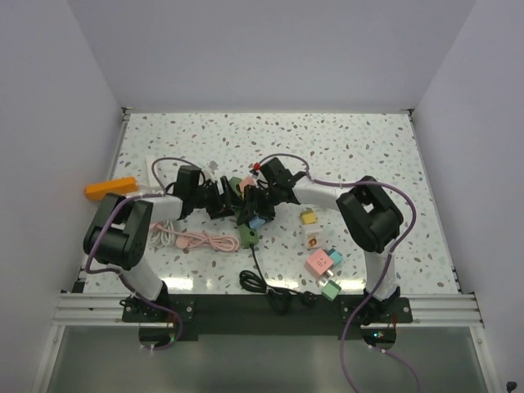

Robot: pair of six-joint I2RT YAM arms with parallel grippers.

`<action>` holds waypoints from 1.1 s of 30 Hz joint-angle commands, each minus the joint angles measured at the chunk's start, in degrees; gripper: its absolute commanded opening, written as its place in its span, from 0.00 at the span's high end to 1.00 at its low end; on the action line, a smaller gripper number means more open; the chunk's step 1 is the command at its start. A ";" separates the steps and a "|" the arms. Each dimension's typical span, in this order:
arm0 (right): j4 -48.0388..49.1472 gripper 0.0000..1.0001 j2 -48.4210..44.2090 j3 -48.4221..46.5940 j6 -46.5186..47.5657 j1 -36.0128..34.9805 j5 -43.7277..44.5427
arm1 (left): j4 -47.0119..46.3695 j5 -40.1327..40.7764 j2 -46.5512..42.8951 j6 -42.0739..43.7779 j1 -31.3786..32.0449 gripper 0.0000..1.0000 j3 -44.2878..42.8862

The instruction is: Pull the plug off the socket

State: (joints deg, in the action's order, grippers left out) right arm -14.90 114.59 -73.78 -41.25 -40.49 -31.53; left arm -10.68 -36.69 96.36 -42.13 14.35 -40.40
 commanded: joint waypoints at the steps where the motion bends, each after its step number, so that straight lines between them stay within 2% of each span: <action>1: 4.79 1.00 -5.16 -0.75 -2.07 -0.03 -3.02 | -0.58 3.20 2.60 0.82 1.38 0.29 -0.38; 3: 5.31 1.00 -5.25 -0.58 -2.08 -0.03 -3.01 | -0.49 3.90 3.75 0.91 1.56 0.37 -0.12; 5: 4.97 0.95 -5.16 -0.84 -2.08 -0.03 -3.01 | -0.57 4.08 4.28 0.82 1.56 0.45 0.24; 6: 4.70 0.92 -5.16 -0.93 -1.73 -0.03 -2.93 | -0.57 4.08 4.71 0.91 1.56 0.54 0.24; 7: 4.35 0.81 -5.16 -1.02 -1.46 -0.03 -2.84 | -0.66 4.25 4.80 0.91 1.56 0.58 0.32; 9: 3.12 0.72 -5.25 -1.45 -0.59 -0.03 -2.49 | -0.66 4.52 5.42 0.91 1.56 0.70 0.41; 11: 1.37 0.56 -5.51 -1.81 0.12 -0.03 -1.79 | -0.57 4.52 6.12 0.91 1.56 0.78 0.24; 13: 0.57 0.47 -5.95 -1.72 0.74 -0.03 -1.43 | -0.31 4.69 6.39 1.17 1.56 0.90 0.06; 14: -0.65 0.36 -6.65 -1.63 1.09 -0.03 -0.91 | -0.22 4.87 6.65 1.35 1.56 0.93 0.06; 15: -1.27 0.31 -7.09 -1.63 1.87 -0.03 -0.12 | -0.05 4.96 6.83 1.52 1.56 1.00 0.06; 19: -3.91 0.10 -10.95 0.03 3.20 0.41 2.08 | 1.71 6.27 6.83 2.58 1.56 1.00 -0.38; 22: -5.93 0.08 -14.47 2.23 4.16 1.29 3.40 | 2.76 6.80 6.39 3.19 1.56 1.00 -0.82; 26: -10.76 0.17 -16.59 4.60 6.97 1.47 6.48 | 3.47 6.80 5.60 3.46 1.47 1.00 -1.43; 33: -9.63 0.28 -13.25 6.37 9.35 1.55 7.54 | 4.35 6.45 5.33 3.37 1.56 1.00 -2.84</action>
State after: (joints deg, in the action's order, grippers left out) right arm -23.70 99.85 -67.92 -34.26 -38.87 -25.39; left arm -11.20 -38.09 100.51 -43.70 15.90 -42.98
